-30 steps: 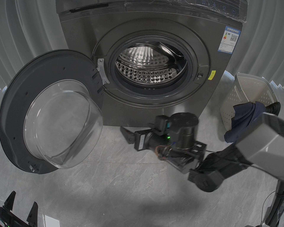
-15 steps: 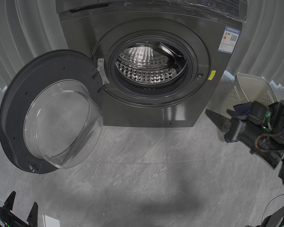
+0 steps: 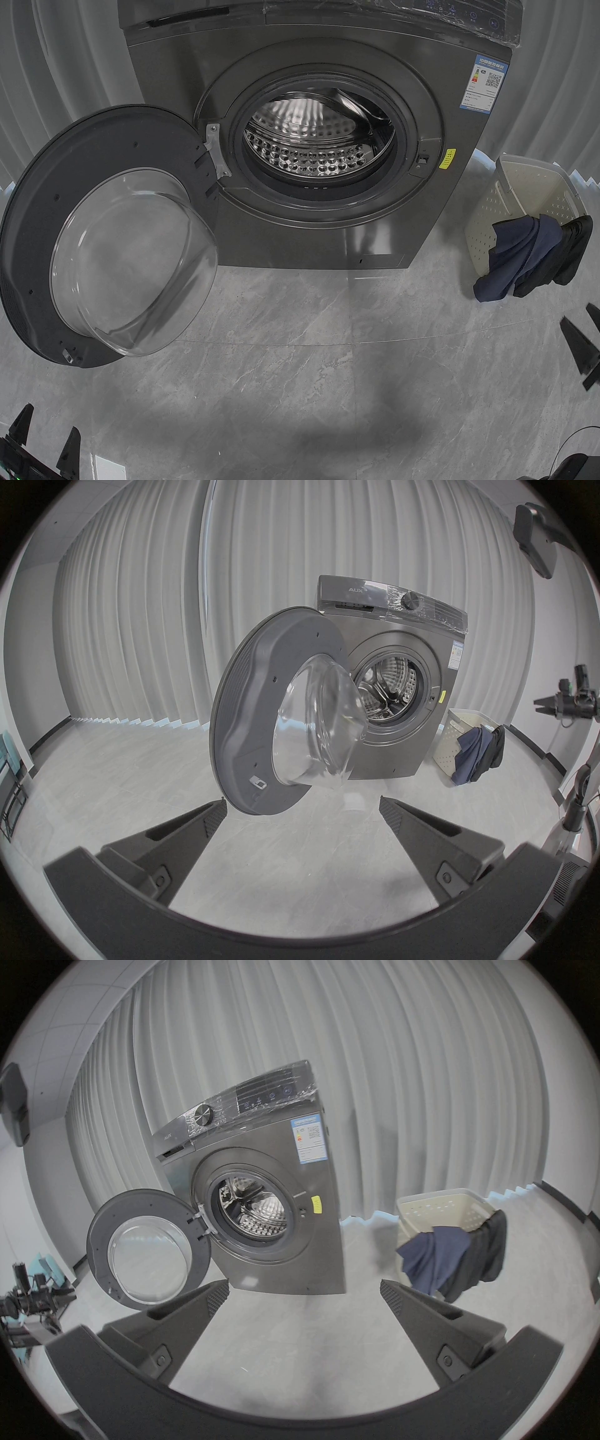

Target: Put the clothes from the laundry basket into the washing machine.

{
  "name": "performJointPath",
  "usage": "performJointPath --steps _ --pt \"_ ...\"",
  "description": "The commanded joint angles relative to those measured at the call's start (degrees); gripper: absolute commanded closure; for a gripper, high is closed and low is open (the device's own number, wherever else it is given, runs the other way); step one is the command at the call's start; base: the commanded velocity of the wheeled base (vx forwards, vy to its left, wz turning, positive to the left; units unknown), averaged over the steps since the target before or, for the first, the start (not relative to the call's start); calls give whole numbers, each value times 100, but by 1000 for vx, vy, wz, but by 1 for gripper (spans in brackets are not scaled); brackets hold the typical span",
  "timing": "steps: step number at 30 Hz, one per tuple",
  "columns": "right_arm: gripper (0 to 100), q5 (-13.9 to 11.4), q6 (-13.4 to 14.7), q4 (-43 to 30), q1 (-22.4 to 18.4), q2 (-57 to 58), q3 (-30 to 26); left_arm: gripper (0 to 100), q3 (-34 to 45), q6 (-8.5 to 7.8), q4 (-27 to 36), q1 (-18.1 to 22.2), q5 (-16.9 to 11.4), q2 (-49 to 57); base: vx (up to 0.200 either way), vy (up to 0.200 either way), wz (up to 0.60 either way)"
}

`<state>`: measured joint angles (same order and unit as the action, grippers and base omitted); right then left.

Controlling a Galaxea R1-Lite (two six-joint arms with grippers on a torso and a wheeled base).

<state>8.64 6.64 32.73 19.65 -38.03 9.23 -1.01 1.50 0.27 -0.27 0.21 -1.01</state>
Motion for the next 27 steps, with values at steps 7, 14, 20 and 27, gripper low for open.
performJointPath --steps 7,14,20,27 --pt "0 76 -243 -1972 -1086 3294 -923 0 92 8 0 0 -3 92 0 0 0" --pt "0 -65 -410 -1972 -1640 3373 -923 0 92 17 0 0 -3 92 0 0 0" --pt "0 -548 -453 -3247 -1948 3777 -914 0 92 35 0 0 -3 84 0 0 0" --pt "0 -592 -603 -3256 -1939 3777 -914 0 92 17 0 0 -3 84 0 0 0"
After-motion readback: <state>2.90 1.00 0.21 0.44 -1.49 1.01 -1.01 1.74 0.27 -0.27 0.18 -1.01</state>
